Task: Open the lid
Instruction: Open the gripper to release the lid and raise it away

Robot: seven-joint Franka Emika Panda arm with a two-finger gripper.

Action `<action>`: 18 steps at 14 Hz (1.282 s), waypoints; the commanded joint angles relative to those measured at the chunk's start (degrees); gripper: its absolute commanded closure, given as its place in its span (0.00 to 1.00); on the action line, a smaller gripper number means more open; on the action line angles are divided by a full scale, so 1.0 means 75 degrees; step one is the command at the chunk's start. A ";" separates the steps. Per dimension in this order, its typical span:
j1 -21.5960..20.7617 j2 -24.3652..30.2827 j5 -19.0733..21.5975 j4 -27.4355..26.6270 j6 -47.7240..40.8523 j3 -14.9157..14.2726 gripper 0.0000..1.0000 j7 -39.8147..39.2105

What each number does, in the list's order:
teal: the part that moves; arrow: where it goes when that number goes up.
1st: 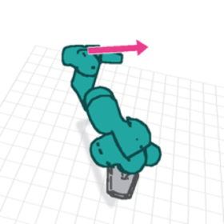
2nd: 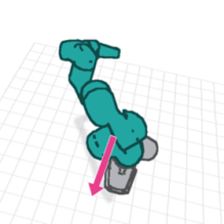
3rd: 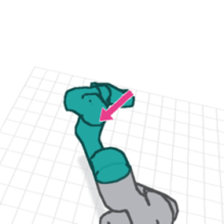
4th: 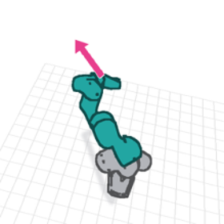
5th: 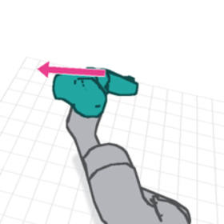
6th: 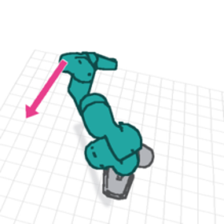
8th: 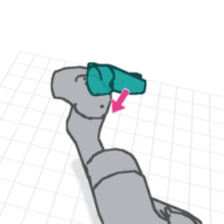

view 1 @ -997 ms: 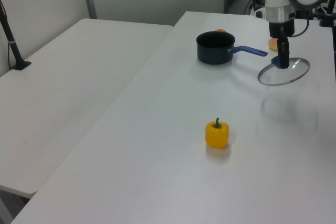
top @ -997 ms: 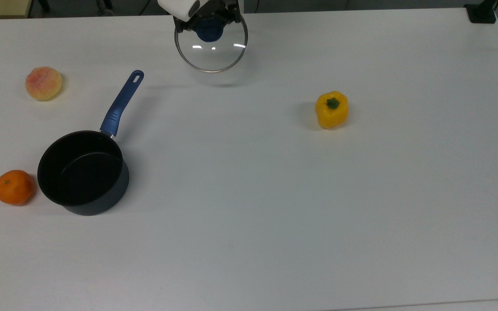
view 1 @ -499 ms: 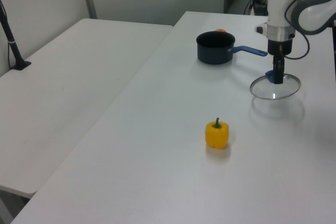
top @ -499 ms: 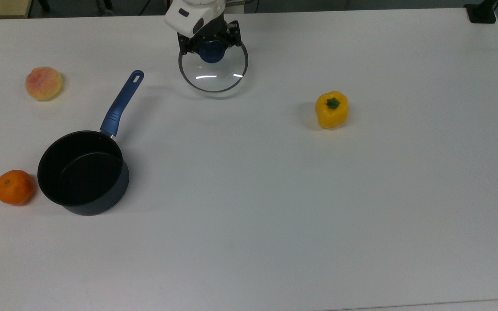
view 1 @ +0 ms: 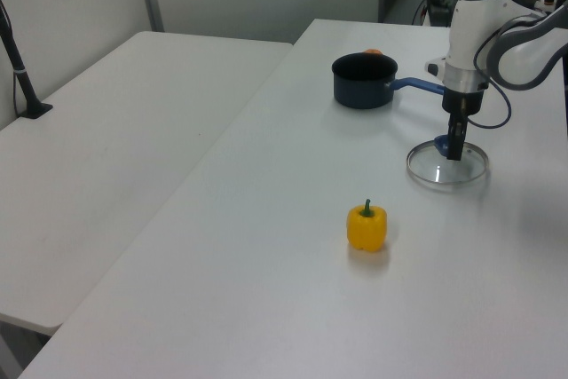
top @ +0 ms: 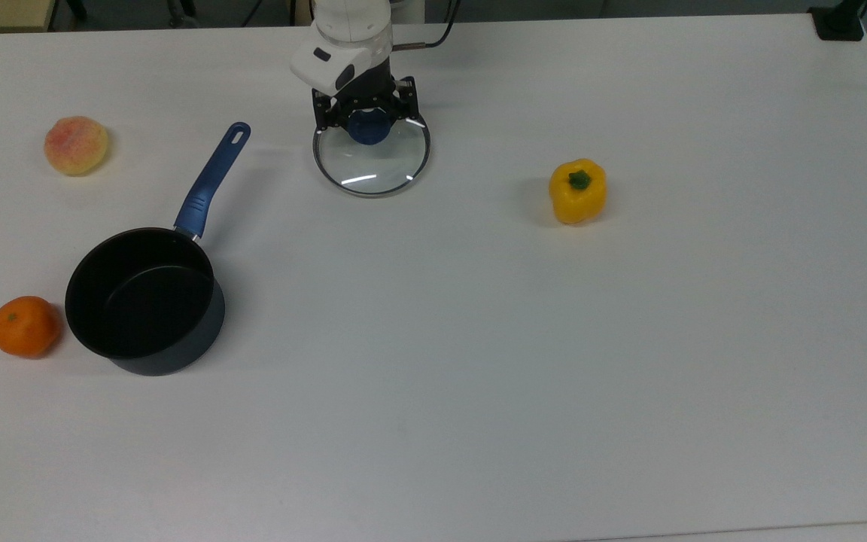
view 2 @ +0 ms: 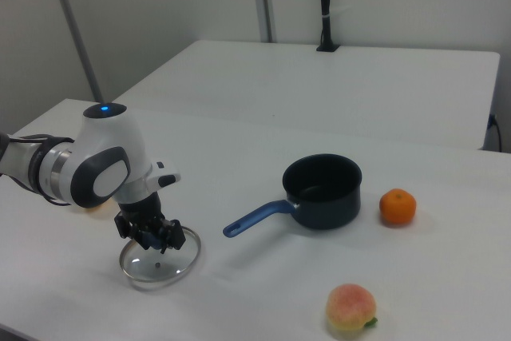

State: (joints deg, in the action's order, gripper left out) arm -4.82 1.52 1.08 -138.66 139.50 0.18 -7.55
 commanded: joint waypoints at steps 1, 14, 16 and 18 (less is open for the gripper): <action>0.0068 0.0008 0.0126 -0.0016 0.0069 0.0117 0.66 0.0279; 0.0350 0.0336 0.0501 0.5639 -0.7124 0.0199 0.00 0.2068; 0.0373 0.0499 0.0490 0.6042 -0.7782 0.0199 0.00 0.3006; 0.0361 0.0501 0.0513 0.6043 -0.7481 0.0211 0.00 0.2813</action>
State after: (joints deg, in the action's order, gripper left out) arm -3.12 5.54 3.91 -93.95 82.79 0.62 12.79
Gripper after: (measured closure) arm 0.000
